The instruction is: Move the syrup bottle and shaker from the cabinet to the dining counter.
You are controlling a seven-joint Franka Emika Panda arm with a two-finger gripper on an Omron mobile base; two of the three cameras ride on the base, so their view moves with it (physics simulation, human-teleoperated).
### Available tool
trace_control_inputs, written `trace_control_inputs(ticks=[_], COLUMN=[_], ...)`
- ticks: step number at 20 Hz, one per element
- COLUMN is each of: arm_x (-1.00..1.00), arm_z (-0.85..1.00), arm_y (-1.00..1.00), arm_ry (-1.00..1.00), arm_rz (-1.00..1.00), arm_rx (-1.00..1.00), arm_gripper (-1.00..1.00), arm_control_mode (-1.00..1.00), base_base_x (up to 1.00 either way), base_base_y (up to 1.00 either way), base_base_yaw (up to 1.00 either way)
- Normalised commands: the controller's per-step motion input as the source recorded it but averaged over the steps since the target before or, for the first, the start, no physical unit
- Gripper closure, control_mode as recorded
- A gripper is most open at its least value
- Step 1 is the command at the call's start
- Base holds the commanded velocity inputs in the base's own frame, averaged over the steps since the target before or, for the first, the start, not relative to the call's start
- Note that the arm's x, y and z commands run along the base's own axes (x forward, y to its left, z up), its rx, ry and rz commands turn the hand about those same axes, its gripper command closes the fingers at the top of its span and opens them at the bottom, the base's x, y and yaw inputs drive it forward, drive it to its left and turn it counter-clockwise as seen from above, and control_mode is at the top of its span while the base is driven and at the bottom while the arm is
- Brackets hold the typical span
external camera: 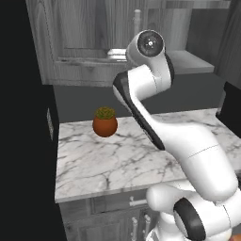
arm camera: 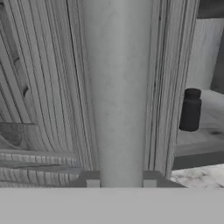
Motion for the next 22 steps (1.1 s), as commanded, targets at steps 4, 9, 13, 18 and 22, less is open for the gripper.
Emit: trace_control_inputs(ticks=[4,9,13,18,22], arm_x=[-1.0,-1.0,-0.88,-0.47,-0.91], arm_z=[0.0,0.0,0.0,0.0,0.0], arm_y=[0.37,0.14,0.04,-0.01,-0.23], arm_ry=[0.0,0.0,0.02,0.02,-0.09], arm_rz=[-0.15,-0.15,-0.19,-0.14,-0.02], arm_rx=[-0.03,-0.01,0.0,0.0,0.0], arm_gripper=[1.0,1.0,-1.0,-1.0,-1.0], arm_control_mode=[-1.0,-1.0,-1.0,-1.0,-1.0], base_base_x=[0.0,0.0,0.0,0.0,0.0], base_base_y=[0.0,0.0,0.0,0.0,0.0], base_base_yaw=[0.0,0.0,0.0,0.0,0.0])
